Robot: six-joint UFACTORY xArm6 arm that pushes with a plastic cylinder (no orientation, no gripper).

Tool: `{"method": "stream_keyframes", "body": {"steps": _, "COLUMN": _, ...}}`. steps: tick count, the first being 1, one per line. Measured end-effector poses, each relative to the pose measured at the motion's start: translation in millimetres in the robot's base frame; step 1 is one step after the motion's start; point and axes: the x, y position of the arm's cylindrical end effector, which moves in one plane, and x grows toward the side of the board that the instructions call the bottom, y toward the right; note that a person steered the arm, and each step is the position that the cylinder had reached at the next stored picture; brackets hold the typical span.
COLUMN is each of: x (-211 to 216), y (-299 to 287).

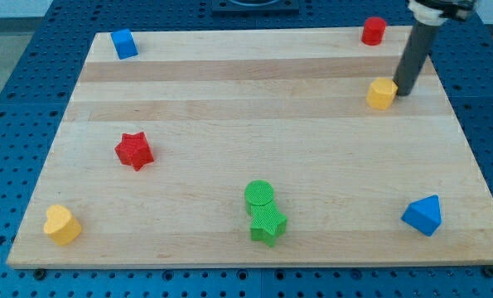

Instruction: Place the hexagon at the top center of the board

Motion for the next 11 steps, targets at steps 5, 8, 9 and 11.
{"method": "stream_keyframes", "body": {"steps": 5, "x": 50, "y": -55}}
{"method": "stream_keyframes", "body": {"steps": 8, "x": 51, "y": -87}}
{"method": "stream_keyframes", "body": {"steps": 9, "x": 50, "y": -100}}
{"method": "stream_keyframes", "body": {"steps": 11, "x": 18, "y": -134}}
